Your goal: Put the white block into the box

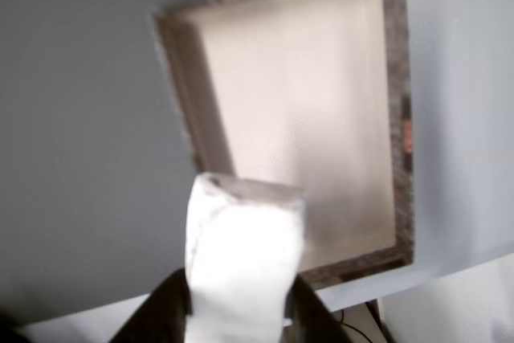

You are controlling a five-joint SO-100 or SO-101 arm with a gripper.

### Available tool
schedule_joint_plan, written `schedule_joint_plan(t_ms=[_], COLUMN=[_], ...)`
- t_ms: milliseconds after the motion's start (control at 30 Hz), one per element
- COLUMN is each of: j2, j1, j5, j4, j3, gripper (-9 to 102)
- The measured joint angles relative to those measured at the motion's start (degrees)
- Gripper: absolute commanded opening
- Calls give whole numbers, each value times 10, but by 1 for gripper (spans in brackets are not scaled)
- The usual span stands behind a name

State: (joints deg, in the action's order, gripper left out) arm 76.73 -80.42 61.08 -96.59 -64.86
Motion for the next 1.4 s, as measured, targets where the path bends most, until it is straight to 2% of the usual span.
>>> schedule_joint_plan(t_ms=[567,733,1067,1400], j2=[-253,-268,-268,-273], j1=[9,17,17,5], j5=[57,71,178,191], j4=[5,7,-16,-16], j3=[222,246,249,249], gripper=[-2,-2,-1,0])
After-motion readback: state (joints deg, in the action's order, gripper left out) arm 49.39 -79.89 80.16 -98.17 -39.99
